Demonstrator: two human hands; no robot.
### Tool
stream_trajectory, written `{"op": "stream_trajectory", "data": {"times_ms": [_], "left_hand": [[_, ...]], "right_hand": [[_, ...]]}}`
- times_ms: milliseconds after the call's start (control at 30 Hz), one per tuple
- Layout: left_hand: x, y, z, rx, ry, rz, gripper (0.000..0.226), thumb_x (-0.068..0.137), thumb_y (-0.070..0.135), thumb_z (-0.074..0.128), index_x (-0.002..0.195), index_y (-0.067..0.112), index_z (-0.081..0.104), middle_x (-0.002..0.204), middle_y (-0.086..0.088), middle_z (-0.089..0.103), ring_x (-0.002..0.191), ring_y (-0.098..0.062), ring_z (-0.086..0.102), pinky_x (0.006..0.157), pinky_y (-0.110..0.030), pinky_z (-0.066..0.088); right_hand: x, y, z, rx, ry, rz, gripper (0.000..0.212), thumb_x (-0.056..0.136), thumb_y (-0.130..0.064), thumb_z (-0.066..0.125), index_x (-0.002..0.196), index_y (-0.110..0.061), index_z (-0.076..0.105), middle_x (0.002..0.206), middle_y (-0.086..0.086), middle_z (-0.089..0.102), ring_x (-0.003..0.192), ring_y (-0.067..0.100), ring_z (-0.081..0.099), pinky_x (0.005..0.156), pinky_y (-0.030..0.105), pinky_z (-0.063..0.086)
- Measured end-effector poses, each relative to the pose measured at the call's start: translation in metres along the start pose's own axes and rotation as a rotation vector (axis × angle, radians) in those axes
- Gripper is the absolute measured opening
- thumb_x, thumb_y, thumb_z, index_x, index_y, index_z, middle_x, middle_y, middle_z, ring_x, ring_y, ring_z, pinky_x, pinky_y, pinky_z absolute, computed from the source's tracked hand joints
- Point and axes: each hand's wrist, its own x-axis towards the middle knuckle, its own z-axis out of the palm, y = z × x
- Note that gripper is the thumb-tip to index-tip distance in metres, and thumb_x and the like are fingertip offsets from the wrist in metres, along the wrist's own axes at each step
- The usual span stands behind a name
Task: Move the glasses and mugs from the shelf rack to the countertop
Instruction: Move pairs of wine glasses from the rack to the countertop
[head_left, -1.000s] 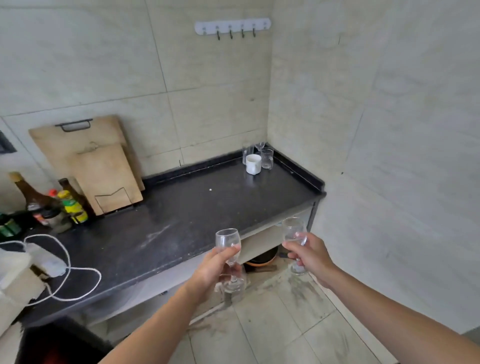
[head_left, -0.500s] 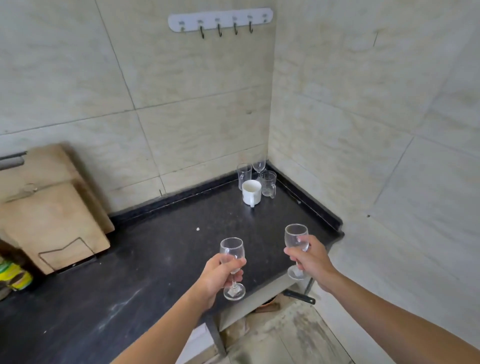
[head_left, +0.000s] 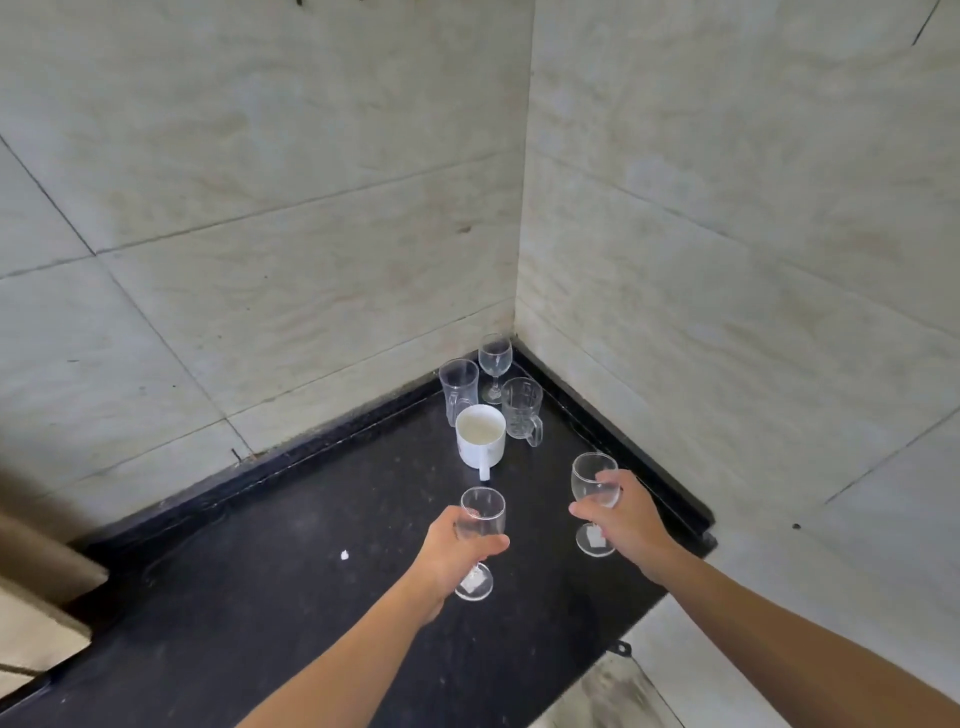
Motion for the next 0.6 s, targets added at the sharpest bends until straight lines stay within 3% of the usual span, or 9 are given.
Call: {"op": "stream_trajectory", "data": {"times_ms": [100, 167, 333, 467, 600], "left_hand": [[0.036, 0.001, 0.012, 0.032, 0.027, -0.035, 0.050, 0.070, 0.018, 0.080, 0.112, 0.020, 0.052, 0.104, -0.001, 0.062, 0.085, -0.011, 0.059, 0.070, -0.024, 0.044], [0.054, 0.002, 0.023, 0.037, 0.050, -0.053, 0.050, 0.070, 0.016, 0.080, 0.110, 0.026, 0.051, 0.109, 0.002, 0.061, 0.094, -0.010, 0.060, 0.066, -0.019, 0.045], [0.081, 0.000, 0.034, 0.037, 0.119, -0.026, 0.048, 0.066, 0.014, 0.081, 0.097, 0.036, 0.053, 0.103, 0.004, 0.065, 0.092, -0.009, 0.064, 0.057, -0.010, 0.048], [0.094, 0.012, 0.027, 0.044, 0.175, 0.011, 0.053, 0.060, 0.014, 0.082, 0.101, 0.034, 0.055, 0.108, -0.001, 0.067, 0.099, -0.017, 0.066, 0.086, -0.035, 0.057], [0.084, 0.012, 0.030, 0.113, 0.163, 0.045, 0.061, 0.060, 0.013, 0.083, 0.111, 0.030, 0.055, 0.111, 0.001, 0.066, 0.102, -0.016, 0.065, 0.093, -0.037, 0.053]], "right_hand": [[0.045, 0.002, 0.002, -0.065, -0.051, -0.017, 0.056, 0.071, -0.029, 0.083, 0.115, -0.030, 0.047, 0.111, -0.006, 0.059, 0.092, 0.009, 0.059, 0.072, 0.026, 0.045], [0.073, 0.003, 0.004, -0.126, -0.094, -0.028, 0.059, 0.070, -0.031, 0.083, 0.118, -0.029, 0.048, 0.111, -0.005, 0.057, 0.094, 0.012, 0.060, 0.073, 0.028, 0.047], [0.112, -0.005, 0.019, -0.245, -0.156, -0.104, 0.071, 0.068, -0.029, 0.085, 0.129, -0.026, 0.049, 0.115, -0.001, 0.060, 0.096, 0.016, 0.061, 0.077, 0.027, 0.047], [0.117, -0.018, 0.029, -0.209, -0.170, -0.158, 0.071, 0.067, -0.025, 0.084, 0.129, -0.024, 0.050, 0.114, 0.000, 0.062, 0.101, 0.020, 0.063, 0.089, 0.035, 0.050], [0.109, -0.014, 0.035, -0.173, -0.123, -0.219, 0.065, 0.066, -0.024, 0.084, 0.122, -0.027, 0.052, 0.107, -0.005, 0.066, 0.095, 0.014, 0.065, 0.086, 0.033, 0.052]]}}
